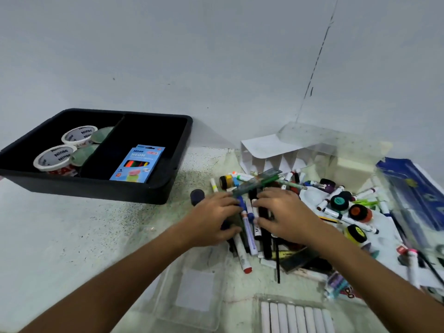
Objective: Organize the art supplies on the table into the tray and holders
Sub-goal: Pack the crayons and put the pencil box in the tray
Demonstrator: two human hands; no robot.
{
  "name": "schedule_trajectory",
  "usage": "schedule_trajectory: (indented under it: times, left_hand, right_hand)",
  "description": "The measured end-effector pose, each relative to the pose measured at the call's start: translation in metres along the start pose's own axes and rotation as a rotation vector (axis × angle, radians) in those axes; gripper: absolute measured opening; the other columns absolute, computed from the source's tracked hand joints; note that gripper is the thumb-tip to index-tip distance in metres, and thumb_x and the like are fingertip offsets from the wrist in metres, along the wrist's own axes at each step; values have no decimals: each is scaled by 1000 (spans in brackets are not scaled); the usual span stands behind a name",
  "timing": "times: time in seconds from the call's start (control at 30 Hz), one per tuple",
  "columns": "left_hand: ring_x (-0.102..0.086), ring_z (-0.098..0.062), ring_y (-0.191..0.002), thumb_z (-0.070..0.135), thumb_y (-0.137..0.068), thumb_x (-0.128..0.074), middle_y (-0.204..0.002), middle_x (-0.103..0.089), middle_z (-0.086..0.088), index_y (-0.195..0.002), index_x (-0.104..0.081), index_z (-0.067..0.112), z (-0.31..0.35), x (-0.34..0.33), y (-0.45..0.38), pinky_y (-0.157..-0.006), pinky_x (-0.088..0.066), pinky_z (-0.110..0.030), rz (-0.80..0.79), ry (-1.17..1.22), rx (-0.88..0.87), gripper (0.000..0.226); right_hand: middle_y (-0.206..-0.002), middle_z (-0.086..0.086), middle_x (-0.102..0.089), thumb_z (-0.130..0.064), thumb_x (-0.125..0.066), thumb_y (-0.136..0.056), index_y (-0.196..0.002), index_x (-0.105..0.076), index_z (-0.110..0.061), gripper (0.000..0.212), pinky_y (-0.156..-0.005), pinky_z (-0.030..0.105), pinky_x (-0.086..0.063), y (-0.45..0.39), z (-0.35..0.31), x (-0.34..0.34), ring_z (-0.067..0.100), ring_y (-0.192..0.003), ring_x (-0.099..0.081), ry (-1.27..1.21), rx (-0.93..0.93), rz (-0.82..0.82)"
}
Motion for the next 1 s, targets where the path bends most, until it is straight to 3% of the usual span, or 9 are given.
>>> schedule_trajectory:
  times: [0.1, 0.2, 0.3, 0.37, 0.43, 0.53, 0.67, 0.83, 1.0]
  left_hand:
    - [-25, -20, -144, 60, -90, -50, -151, -39, -1, -141, -46, 20, -7, -25, -5, -119, -14, -43, -155, -58, 54, 65]
    - [-24, -18, -145, 73, -82, -31, -152, -39, 1, -142, -47, 22, -18, -24, -1, -118, -6, -40, -169, -58, 85, 80]
    - [-25, -18, -144, 76, -77, -25, -150, -42, 2, -141, -49, 20, -28, -20, 5, -118, -8, -39, -173, -17, 118, 88]
    - [-26, -19, -144, 77, -76, -27, -150, -42, 2, -141, -48, 20, -33, -17, 8, -117, -9, -36, -171, -15, 125, 88]
    - [-23, -17, -145, 78, -73, -27, -151, -40, 3, -141, -47, 23, -39, -16, 11, -118, -11, -37, -200, -25, 137, 89]
    - [-28, -19, -143, 76, -75, -31, -147, -45, 0, -136, -53, 21, -37, -10, 10, -116, -17, -37, -152, 7, 145, 85]
    - [-25, -21, -145, 68, -83, -38, -147, -45, -3, -137, -52, 19, -20, -12, 1, -117, -16, -41, -105, 38, 97, 74]
    - [-6, -13, -148, 63, -88, -52, -159, -21, 5, -151, -27, 23, -8, -27, -6, -120, -4, -35, -236, 13, 86, 79]
    - [-29, -12, -140, 61, -81, -64, -151, -38, 3, -145, -40, 21, -15, -7, 0, -110, -23, -24, -217, 55, 138, 79]
  right_hand:
    - [-153, -1, -35, -68, -36, -88, -144, -41, -28, 69, -118, 39, -6, 19, 14, -10, 20, -146, -18, 89, -24, 18]
    - [-154, -2, -32, -79, -20, -74, -147, -37, -27, 92, -120, 38, 0, 26, 28, -13, 18, -147, -17, 47, -72, 56]
    - [-156, -3, -27, -83, -29, -69, -149, -33, -26, 98, -118, 31, 5, 28, 41, -11, 13, -147, -13, -21, -92, 100]
    - [-157, -3, -26, -82, -45, -69, -149, -31, -25, 99, -117, 29, 4, 30, 48, -9, 7, -145, -7, -77, -92, 119]
    - [-157, -4, -26, -69, -68, -71, -149, -31, -23, 97, -119, 30, -1, 31, 54, -5, 1, -142, -1, -174, -107, 128]
    - [-157, -7, -24, -54, -78, -71, -149, -30, -25, 96, -121, 35, -9, 31, 61, 0, -1, -142, 2, -297, -138, 115]
    - [-157, -6, -25, -47, -78, -74, -147, -35, -27, 87, -120, 36, -11, 30, 63, 5, -3, -140, 2, -376, -186, 154]
    - [-153, -2, -34, -54, -70, -78, -138, -50, -22, 71, -120, 38, -11, 26, 62, 4, 10, -147, -9, -316, -181, 165]
    - [-139, -1, -52, -38, -67, -88, -126, -61, -20, 42, -120, 45, -13, 28, 60, 5, 16, -140, -34, -330, -165, 258]
Point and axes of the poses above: each hand's wrist, its own y-axis away from the middle knuckle, its own x-axis out of the back of the hand, z = x × y, the point moved 9 cm from there along -y, towards the middle knuckle
